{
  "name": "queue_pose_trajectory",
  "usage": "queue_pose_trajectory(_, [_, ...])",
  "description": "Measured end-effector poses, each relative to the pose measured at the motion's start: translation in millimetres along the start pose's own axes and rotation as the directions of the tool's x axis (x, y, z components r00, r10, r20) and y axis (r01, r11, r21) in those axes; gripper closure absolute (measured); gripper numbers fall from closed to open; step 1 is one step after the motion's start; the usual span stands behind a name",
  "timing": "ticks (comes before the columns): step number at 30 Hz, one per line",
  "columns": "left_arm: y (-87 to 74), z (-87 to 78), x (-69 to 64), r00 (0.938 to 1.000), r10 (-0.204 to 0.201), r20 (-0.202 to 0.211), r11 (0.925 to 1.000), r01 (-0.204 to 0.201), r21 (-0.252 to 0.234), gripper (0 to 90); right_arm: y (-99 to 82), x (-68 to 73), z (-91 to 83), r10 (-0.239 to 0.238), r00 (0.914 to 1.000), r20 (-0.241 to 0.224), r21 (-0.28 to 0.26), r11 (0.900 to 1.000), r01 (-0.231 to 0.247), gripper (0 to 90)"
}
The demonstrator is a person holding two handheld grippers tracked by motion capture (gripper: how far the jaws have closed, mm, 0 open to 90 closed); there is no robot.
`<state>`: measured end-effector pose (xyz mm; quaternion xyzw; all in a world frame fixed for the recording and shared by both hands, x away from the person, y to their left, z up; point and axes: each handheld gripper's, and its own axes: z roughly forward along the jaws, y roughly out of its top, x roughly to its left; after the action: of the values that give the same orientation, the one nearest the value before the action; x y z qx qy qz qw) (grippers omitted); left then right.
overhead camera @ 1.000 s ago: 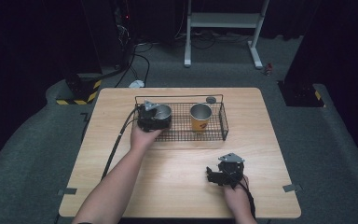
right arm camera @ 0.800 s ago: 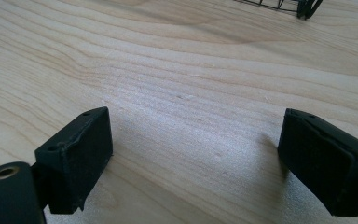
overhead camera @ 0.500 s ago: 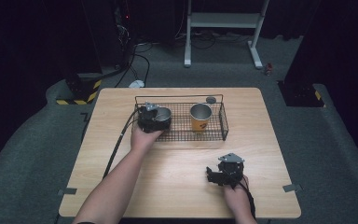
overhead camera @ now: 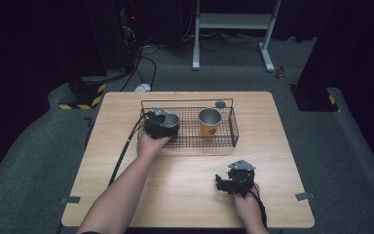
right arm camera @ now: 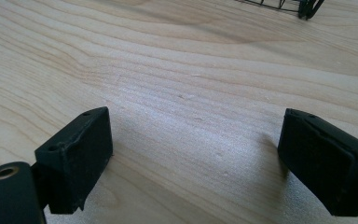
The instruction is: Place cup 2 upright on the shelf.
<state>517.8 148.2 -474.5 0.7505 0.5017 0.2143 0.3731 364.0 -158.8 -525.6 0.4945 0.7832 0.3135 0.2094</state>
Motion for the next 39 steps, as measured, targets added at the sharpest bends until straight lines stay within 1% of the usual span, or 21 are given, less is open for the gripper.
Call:
queue_pose_trajectory(2, [0.3, 0.9, 0.0, 0.9999, 0.012, -0.008, 0.9999, -0.012, 0.010, 18.8, 0.0, 0.0, 0.0, 0.000, 1.0000, 0.000, 0.000, 1.0000, 0.000, 10.0])
queue_pose_trajectory(4, [0.3, 1.4, -0.2, 0.9998, 0.015, -0.009, 0.9998, -0.015, 0.013, 18.8, 0.0, 0.0, 0.0, 0.000, 1.0000, 0.000, 0.000, 1.0000, 0.000, 10.0])
queue_pose_trajectory(6, [0.3, 2.0, -0.6, 0.9999, 0.011, -0.011, 0.9998, -0.011, 0.017, 18.8, 0.0, 0.0, 0.0, 0.000, 1.0000, 0.000, 0.000, 1.0000, 0.000, 9.9])
queue_pose_trajectory(8, [0.5, 1.9, -0.1, 0.9997, 0.020, -0.016, 0.9996, -0.020, 0.020, 18.8, 0.0, 0.0, 0.0, 0.000, 1.0000, 0.000, 0.000, 1.0000, 0.000, 10.0])
queue_pose_trajectory(10, [0.4, 2.0, -1.0, 0.9998, 0.016, -0.013, 0.9997, -0.015, 0.020, 18.7, 0.0, 0.0, 0.0, 0.000, 1.0000, 0.000, 0.000, 1.0000, 0.000, 10.0])
queue_pose_trajectory(17, [1.0, 1.8, -0.9, 0.9998, 0.019, -0.010, 0.9994, -0.018, 0.028, 18.7, 0.0, 0.0, 0.0, 0.000, 1.0000, 0.000, 0.000, 1.0000, 0.000, 10.0])
queue_pose_trajectory(21, [1.5, 1.4, -0.8, 0.9995, 0.029, -0.011, 0.9989, -0.028, 0.036, 18.6, 0.0, 0.0, 0.0, 0.000, 1.0000, 0.000, 0.000, 1.0000, 0.000, 9.9])
queue_pose_trajectory(27, [1.8, 0.9, -1.1, 0.9995, 0.027, -0.016, 0.9989, -0.026, 0.038, 18.1, 0.0, 0.0, 0.0, 0.000, 1.0000, 0.000, 0.000, 1.0000, 0.000, 9.9])
queue_pose_trajectory(30, [2.1, 0.3, -1.0, 0.9991, 0.035, -0.025, 0.9987, -0.035, 0.037, 15.9, 0.0, 0.0, 0.0, 0.000, 1.0000, 0.000, 0.000, 1.0000, 0.000, 9.9])
queue_pose_trajectory(33, [1.8, 0.2, -1.8, 0.9990, 0.034, -0.030, 0.9988, -0.033, 0.037, 14.7, 0.0, 0.0, 0.0, 0.000, 1.0000, 0.000, 0.000, 1.0000, 0.000, 10.0])
queue_pose_trajectory(34, [2.1, -0.3, -1.5, 0.9984, 0.043, -0.037, 0.9985, -0.042, 0.036, 14.3, 0.0, 0.0, 0.0, 0.000, 1.0000, 0.000, 0.000, 1.0000, 0.000, 9.9])
queue_pose_trajectory(36, [2.3, -1.0, -1.7, 0.9980, 0.049, -0.039, 0.9981, -0.048, 0.039, 12.8, 0.0, 0.0, 0.0, 0.000, 1.0000, 0.000, 0.000, 1.0000, 0.000, 9.9])
queue_pose_trajectory(39, [2.9, -2.2, -2.1, 0.9984, 0.042, -0.037, 0.9987, -0.041, 0.030, 9.8, 0.0, 0.0, 0.0, 0.000, 1.0000, 0.000, 0.000, 1.0000, 0.000, 9.9])
